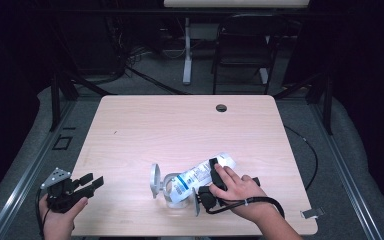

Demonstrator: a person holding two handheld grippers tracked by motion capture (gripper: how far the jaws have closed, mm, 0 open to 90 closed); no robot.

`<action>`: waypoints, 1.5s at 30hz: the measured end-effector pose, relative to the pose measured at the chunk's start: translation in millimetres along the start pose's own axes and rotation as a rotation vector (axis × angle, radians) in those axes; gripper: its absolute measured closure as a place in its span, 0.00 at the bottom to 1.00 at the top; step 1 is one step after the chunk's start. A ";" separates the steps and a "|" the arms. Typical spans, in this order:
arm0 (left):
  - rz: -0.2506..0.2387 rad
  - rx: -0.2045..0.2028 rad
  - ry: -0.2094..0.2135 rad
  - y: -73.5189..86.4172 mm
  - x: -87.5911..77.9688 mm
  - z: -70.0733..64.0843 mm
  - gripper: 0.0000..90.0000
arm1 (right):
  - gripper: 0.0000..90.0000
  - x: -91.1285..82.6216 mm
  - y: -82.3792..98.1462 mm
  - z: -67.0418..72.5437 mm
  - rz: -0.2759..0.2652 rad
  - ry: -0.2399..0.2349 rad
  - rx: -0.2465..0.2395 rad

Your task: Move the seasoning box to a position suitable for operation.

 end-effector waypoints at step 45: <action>0.008 -0.003 -0.001 1.2 0.5 1.7 0.57 | 0.52 -1.3 5.9 -1.9 0.013 0.005 -0.021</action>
Point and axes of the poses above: each handheld gripper's, and its own axes: x roughly forward along the jaws, y roughly out of its underside, z roughly to its left, the point moved 3 cm from there along x, roughly forward along the jaws, and after that the axes turned 11 degrees about y, right-handed, at the moved point
